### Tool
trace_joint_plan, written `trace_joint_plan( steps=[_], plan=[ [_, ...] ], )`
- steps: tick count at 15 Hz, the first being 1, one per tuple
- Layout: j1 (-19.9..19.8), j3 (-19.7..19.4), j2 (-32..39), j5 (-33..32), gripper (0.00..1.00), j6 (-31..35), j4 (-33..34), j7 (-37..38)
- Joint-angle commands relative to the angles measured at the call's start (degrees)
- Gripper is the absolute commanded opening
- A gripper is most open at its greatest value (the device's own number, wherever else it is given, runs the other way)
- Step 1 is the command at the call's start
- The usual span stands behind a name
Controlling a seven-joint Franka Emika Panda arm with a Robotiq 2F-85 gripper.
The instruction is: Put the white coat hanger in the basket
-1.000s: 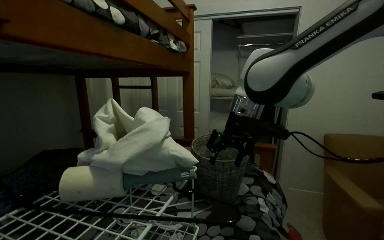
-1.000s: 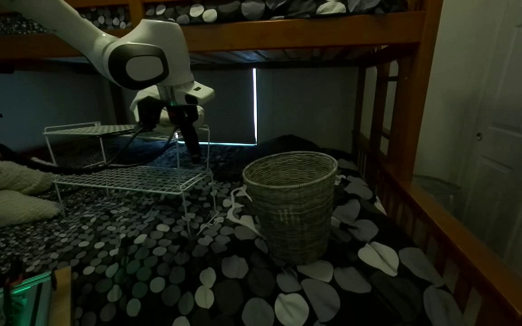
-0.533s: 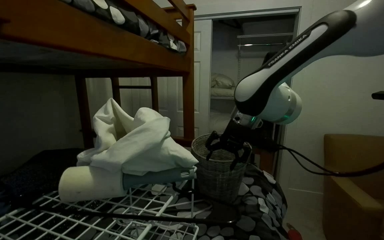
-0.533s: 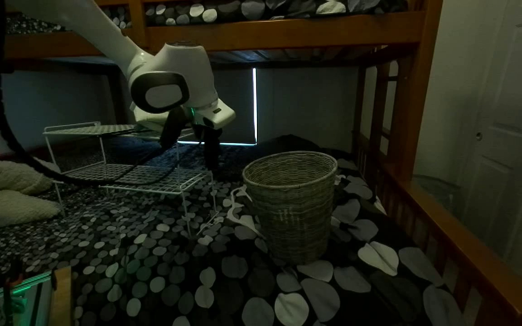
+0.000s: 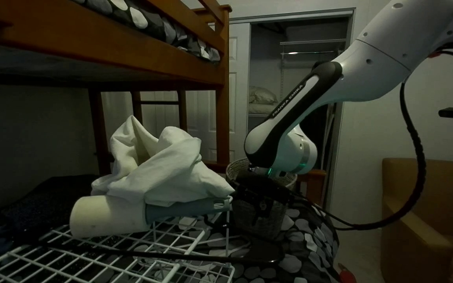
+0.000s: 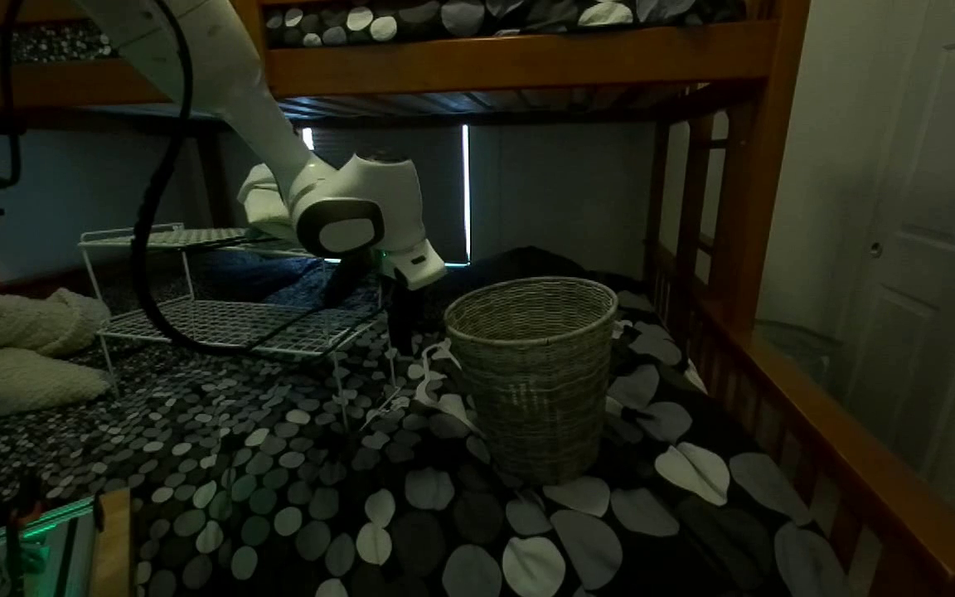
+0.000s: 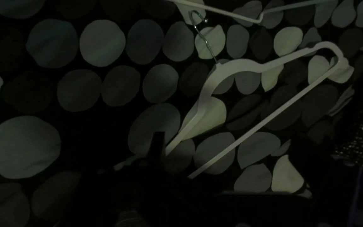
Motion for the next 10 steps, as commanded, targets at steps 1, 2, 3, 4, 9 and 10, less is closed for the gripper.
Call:
trace_joint_plan(
  steps=[1, 2, 3, 4, 9, 10],
  plan=[
    [0.24, -0.14, 0.69, -0.09, 1.0, -0.13, 0.63, 0.19],
    [0.27, -0.13, 0.97, -0.08, 1.0, -0.15, 0.98, 0.21],
    [0.26, -0.13, 0.98, -0.06, 1.0, -0.17, 1.13, 0.22],
    [0.27, -0.12, 0.98, -0.04, 1.0, -0.19, 1.24, 0.23],
    [1.99, -2.67, 7.26, -3.68, 1.0, 1.14, 6.26, 9.24],
    [2.97, -4.0, 8.68, -6.15, 1.0, 1.33, 7.59, 12.92]
  ],
)
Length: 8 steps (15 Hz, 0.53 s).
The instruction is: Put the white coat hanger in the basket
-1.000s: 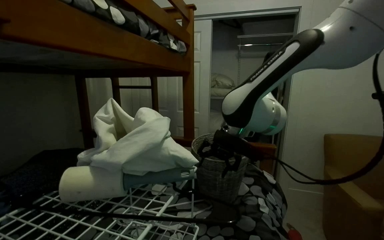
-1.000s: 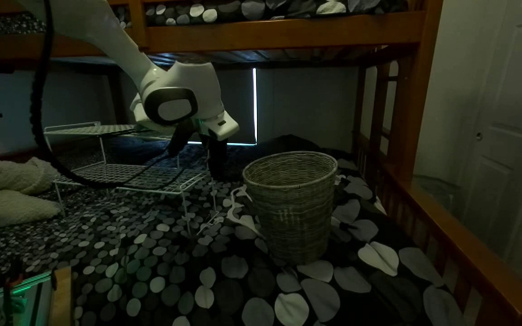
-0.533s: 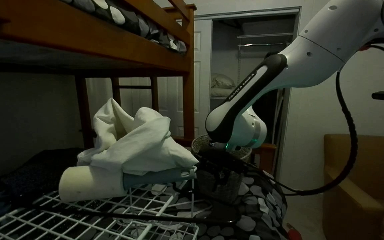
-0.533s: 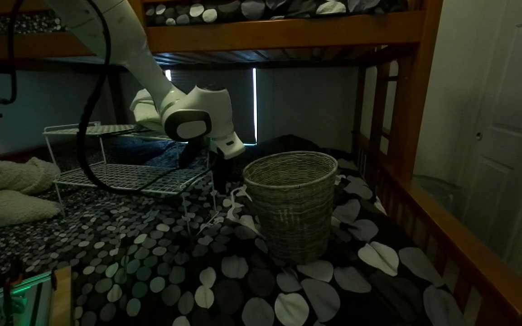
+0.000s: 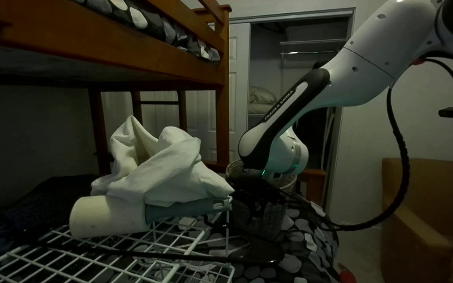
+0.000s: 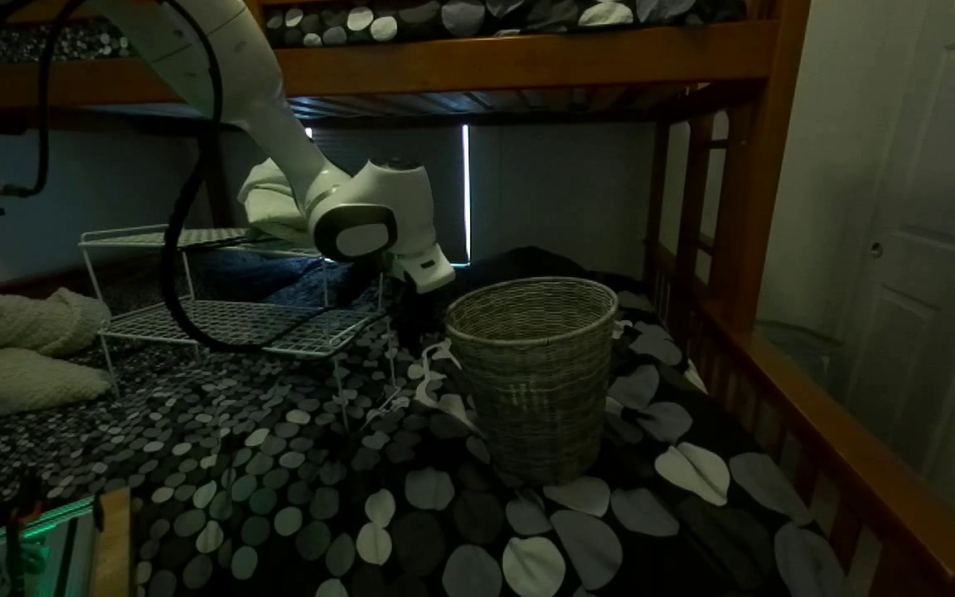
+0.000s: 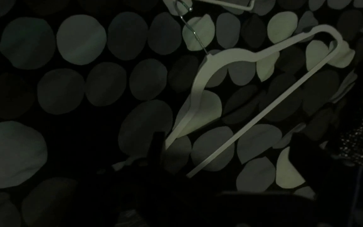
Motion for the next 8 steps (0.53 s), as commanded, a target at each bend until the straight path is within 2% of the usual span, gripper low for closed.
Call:
trace_joint_plan(
  steps=[1, 3, 6, 8],
  plan=[
    [2.99, -3.68, 6.01, -6.07, 1.0, 1.35, 4.61, 10.52],
    [5.24, -5.44, 8.83, -10.5, 1.0, -0.48, 7.98, 15.83],
    [12.89, -11.71, 12.02, -22.72, 1.0, -2.8, 12.74, 27.87],
    [15.32, -12.76, 14.44, -27.32, 1.0, -6.04, 16.86, 32.19]
  ],
)
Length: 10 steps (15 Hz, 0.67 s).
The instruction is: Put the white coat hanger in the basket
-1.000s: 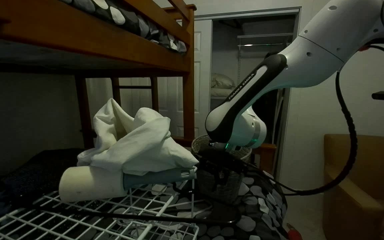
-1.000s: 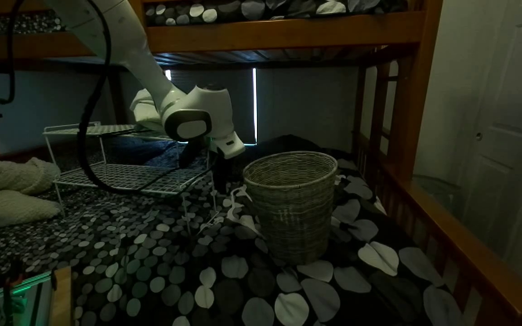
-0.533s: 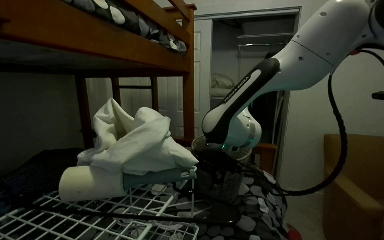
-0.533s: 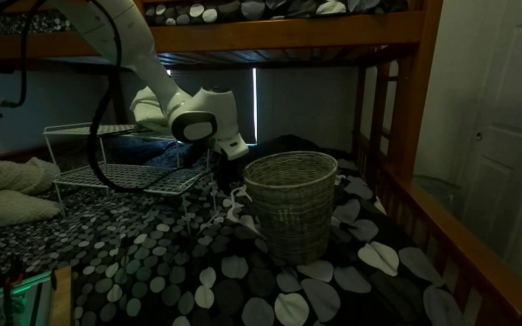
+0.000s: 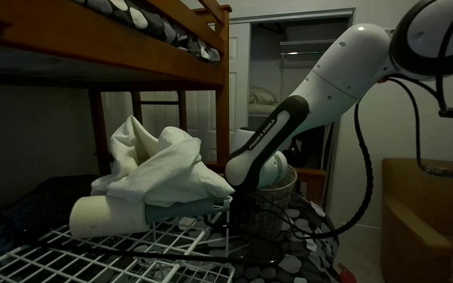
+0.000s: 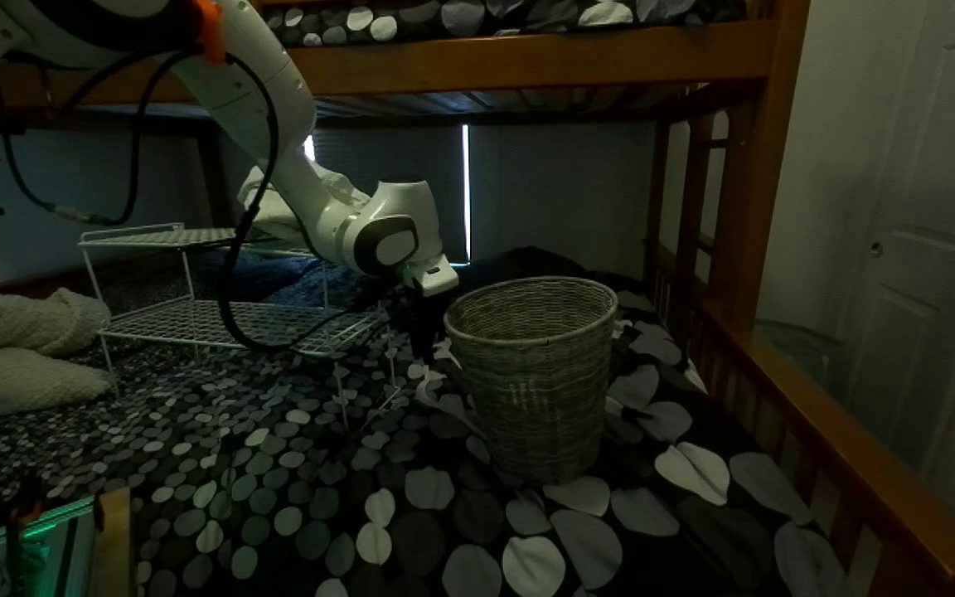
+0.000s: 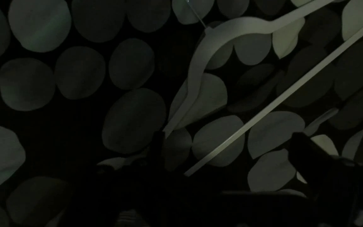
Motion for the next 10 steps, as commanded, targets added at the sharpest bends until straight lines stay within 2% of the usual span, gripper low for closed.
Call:
trace_joint_plan(
  steps=[1, 3, 8, 10],
  plan=[
    [4.31, -2.39, 4.96, -6.64, 1.0, -6.32, 7.97, 7.42],
    [1.79, 0.31, 6.9, -4.86, 1.0, -7.71, 10.46, 5.29],
    [-1.21, 1.91, 9.85, -3.03, 1.0, -6.87, 12.4, 3.19],
    [-2.61, 3.14, 8.78, -1.97, 1.0, -4.28, 10.88, 1.35]
  ],
)
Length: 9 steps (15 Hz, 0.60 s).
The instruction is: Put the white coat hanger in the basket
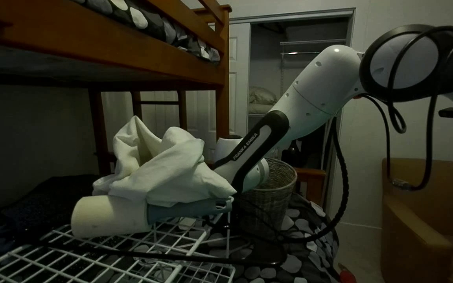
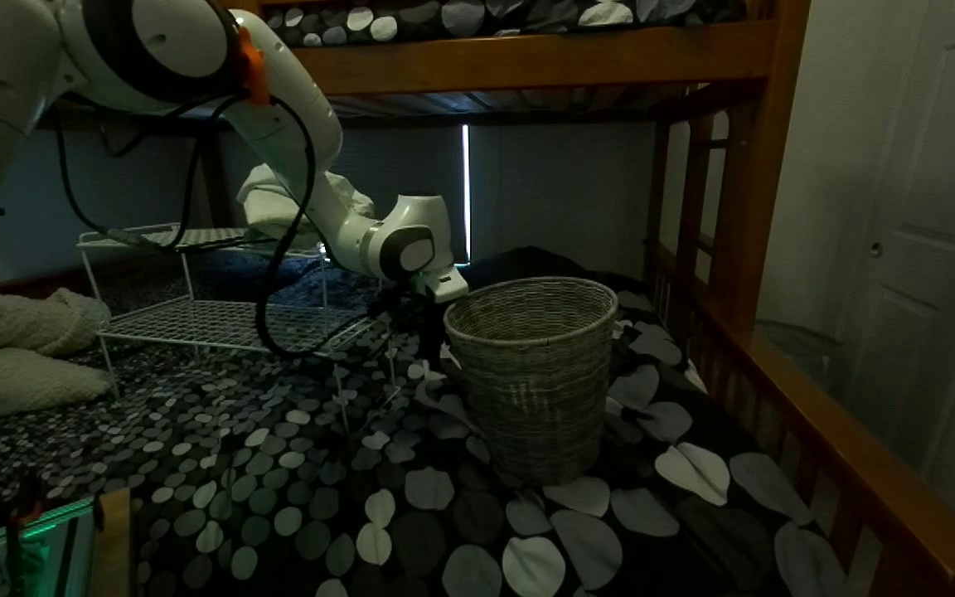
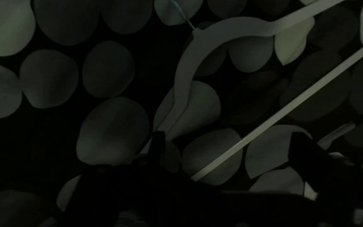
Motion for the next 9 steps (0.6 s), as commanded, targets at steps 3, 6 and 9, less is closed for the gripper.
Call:
trace_joint_plan(
  steps=[3, 6, 9],
  plan=[
    [-3.28, 2.17, -1.04, 2.16, 1.0, 4.63, -0.18, -4.96],
    [-5.4, 3.85, 0.91, 4.35, 1.0, 1.4, 3.89, -8.01],
    [-3.13, 1.08, 0.28, 2.22, 1.0, 0.24, 5.99, -6.73]
  ],
)
